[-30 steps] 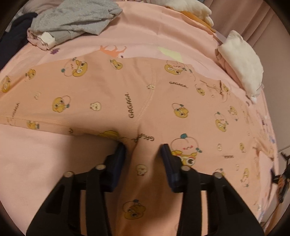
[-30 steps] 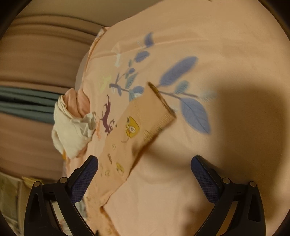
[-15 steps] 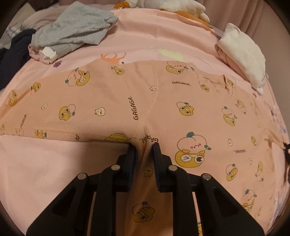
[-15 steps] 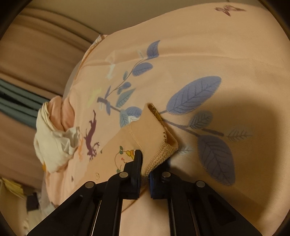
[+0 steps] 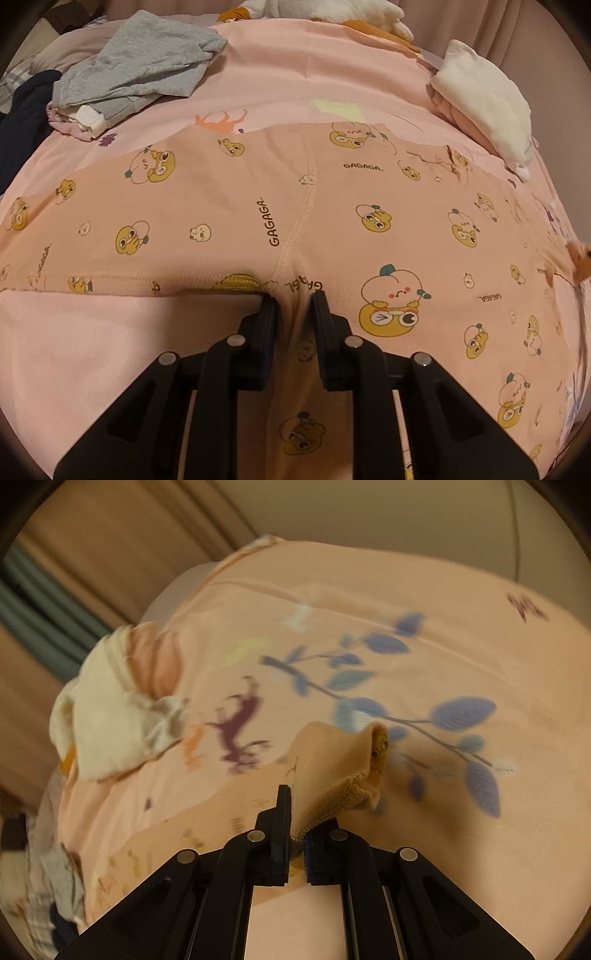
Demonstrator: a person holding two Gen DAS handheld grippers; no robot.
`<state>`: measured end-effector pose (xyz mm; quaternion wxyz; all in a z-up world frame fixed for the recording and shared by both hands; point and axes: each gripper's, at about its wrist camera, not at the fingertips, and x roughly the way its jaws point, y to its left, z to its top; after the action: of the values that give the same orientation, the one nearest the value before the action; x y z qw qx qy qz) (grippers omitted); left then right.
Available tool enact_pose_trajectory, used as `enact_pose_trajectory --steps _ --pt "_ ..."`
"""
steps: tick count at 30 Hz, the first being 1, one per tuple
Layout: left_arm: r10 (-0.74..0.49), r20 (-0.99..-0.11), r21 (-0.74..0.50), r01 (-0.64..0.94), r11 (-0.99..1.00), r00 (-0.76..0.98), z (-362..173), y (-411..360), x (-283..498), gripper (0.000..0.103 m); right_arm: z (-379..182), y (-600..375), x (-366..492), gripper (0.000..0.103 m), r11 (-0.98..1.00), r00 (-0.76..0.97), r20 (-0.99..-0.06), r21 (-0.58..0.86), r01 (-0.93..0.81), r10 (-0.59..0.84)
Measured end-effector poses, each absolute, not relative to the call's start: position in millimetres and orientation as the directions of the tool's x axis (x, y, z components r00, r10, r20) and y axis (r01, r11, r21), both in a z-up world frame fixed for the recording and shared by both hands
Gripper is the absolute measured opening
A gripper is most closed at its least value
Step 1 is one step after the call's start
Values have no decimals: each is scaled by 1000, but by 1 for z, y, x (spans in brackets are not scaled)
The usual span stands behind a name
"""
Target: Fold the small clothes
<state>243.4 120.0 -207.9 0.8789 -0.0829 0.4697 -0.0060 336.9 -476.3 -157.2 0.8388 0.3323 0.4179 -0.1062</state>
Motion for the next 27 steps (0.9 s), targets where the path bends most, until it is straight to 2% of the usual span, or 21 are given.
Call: enact_pose_trajectory --steps 9,12,15,23,27 --pt "-196 -745 -346 -117 931 637 -215 140 235 20 -107 -391 351 6 836 665 -734 447 318 140" --pt "-226 -739 -379 -115 918 635 -215 144 237 19 -93 -357 355 6 878 671 -729 402 260 136" --pt "-245 -732 -398 -106 911 636 -215 146 238 18 -87 -335 355 6 872 676 -714 435 222 184" --pt "-295 -707 -456 -95 885 643 -218 154 237 17 -78 -232 358 6 918 652 -720 386 91 238" --pt "-317 -694 -484 -93 870 647 -220 158 236 18 -77 -198 361 6 897 634 -703 440 33 322"
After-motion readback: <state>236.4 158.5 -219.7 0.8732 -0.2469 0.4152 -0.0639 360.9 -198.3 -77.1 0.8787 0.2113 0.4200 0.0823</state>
